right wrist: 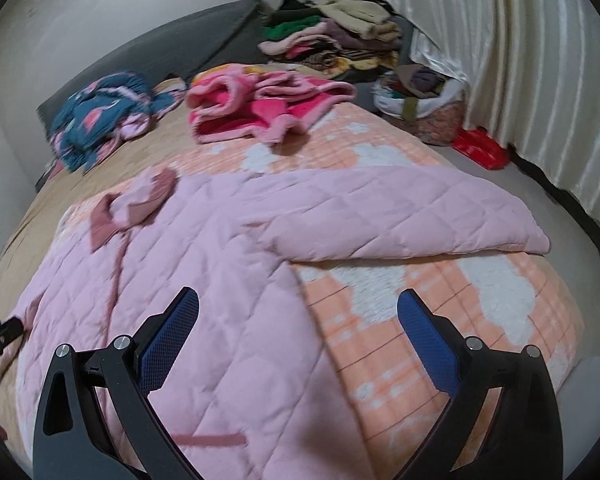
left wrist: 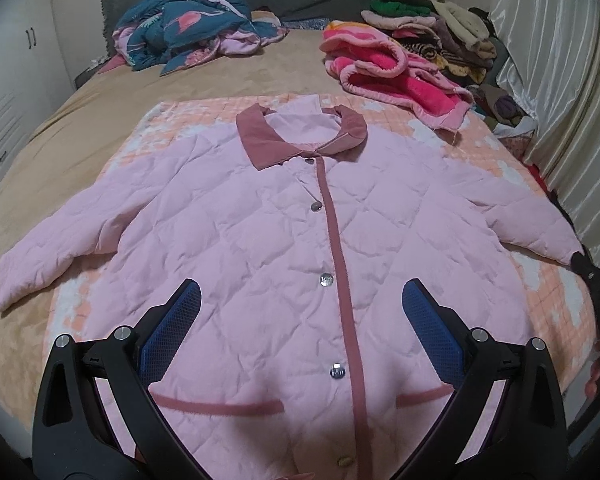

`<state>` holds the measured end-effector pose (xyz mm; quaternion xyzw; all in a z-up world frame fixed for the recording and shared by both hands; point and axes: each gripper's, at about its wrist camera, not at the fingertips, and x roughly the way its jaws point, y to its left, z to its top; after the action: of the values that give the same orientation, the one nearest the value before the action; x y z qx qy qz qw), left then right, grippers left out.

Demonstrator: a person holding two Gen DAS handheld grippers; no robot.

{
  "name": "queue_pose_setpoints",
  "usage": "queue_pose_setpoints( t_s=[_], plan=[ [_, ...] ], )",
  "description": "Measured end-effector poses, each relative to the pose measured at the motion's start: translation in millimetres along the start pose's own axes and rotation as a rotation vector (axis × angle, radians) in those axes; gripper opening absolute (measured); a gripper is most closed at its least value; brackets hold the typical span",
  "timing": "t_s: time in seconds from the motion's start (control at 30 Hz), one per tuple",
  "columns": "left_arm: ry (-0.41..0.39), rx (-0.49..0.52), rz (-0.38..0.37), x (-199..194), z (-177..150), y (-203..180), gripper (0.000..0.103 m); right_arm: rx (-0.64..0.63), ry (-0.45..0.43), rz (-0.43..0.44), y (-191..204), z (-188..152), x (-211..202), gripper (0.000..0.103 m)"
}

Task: Fold large clothes
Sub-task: 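Fold the jacket side nearest the right tool over the body with the right tool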

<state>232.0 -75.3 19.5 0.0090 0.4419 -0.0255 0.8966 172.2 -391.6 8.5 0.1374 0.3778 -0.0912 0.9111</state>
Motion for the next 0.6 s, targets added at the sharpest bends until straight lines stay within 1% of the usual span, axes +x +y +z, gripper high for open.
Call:
queue_pose_setpoints(
  t_s=[0.1,0.2,0.3,0.5,0.6],
  plan=[
    [0.01,0.01,0.002,11,6,-4,0.095,0.049,0.009,-0.025,-17,7,13,0.099],
    [0.019,0.017,-0.015,19,10,-8,0.095,0.095,0.015,-0.048,-34,13,26,0.099],
    [0.029,0.021,-0.017,29,14,-12,0.095,0.133,0.024,-0.076,-50,17,40,0.099],
    [0.03,0.051,0.013,46,21,-23,0.095,0.218,0.043,-0.13,-83,18,63,0.099],
    [0.031,0.072,0.002,54,24,-28,0.095,0.267,0.051,-0.158,-102,19,74,0.099]
  ],
)
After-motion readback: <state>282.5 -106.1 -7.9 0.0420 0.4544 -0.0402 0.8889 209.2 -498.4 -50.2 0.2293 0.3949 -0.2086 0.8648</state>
